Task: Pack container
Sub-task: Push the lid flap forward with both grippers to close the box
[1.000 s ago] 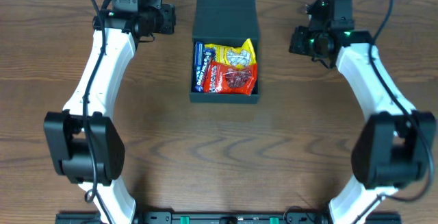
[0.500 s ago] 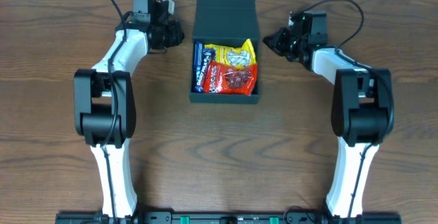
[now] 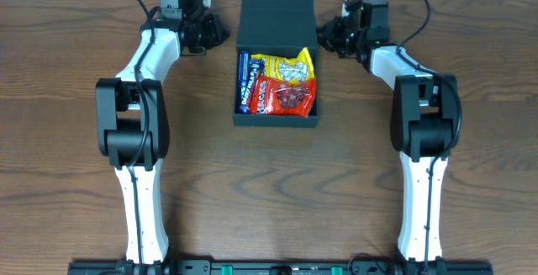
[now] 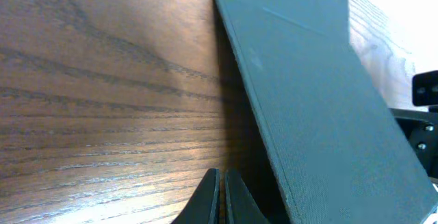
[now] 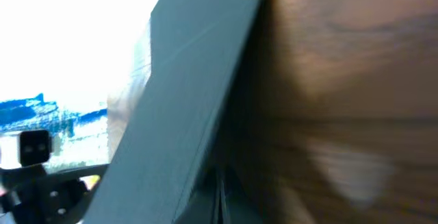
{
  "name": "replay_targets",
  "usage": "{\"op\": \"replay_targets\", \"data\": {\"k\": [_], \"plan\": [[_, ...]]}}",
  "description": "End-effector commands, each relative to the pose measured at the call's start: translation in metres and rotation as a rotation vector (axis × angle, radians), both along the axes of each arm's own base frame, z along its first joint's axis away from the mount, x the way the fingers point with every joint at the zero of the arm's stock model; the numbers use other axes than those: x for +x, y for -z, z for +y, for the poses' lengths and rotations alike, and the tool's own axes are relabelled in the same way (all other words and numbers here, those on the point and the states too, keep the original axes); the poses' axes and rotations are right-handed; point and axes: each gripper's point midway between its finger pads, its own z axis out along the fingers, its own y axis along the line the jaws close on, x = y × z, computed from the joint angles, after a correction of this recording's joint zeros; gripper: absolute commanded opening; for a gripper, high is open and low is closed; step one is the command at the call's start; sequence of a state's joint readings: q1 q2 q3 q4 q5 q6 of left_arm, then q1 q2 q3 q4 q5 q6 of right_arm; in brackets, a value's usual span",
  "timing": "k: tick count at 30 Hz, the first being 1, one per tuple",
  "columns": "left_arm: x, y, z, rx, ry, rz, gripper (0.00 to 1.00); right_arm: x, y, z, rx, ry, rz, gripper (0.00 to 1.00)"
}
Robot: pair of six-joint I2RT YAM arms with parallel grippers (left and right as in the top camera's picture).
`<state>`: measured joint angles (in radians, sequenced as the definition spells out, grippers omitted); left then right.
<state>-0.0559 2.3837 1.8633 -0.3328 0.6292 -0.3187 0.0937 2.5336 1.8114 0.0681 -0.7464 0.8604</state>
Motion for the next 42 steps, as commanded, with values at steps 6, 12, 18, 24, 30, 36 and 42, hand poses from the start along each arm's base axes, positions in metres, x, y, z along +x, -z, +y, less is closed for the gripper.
{"op": "replay_targets", "data": {"k": [6,12,18,24,30,36,42], "plan": [[0.003,0.006,-0.004,-0.025,-0.002,0.015,0.06,-0.006,-0.027,0.031,0.11,-0.148,-0.093,0.02],[0.004,0.006,-0.004,-0.03,-0.007,0.017,0.06,-0.011,-0.044,0.039,0.154,-0.217,-0.161,0.01],[0.008,-0.015,-0.021,-0.13,0.058,-0.046,0.06,-0.017,-0.05,0.045,0.175,-0.272,-0.19,0.01],[0.004,-0.049,-0.037,-0.204,0.176,-0.089,0.06,-0.031,-0.076,0.054,0.228,-0.409,-0.286,0.02],[-0.002,-0.084,-0.036,-0.127,0.277,-0.136,0.06,-0.031,-0.098,0.056,0.243,-0.461,-0.346,0.02],[-0.006,-0.109,-0.035,-0.099,0.316,-0.162,0.06,-0.023,-0.116,0.049,0.235,-0.453,-0.391,0.01],[-0.01,-0.123,-0.035,-0.083,0.341,-0.177,0.06,-0.023,-0.132,0.048,0.246,-0.484,-0.426,0.02]]}}
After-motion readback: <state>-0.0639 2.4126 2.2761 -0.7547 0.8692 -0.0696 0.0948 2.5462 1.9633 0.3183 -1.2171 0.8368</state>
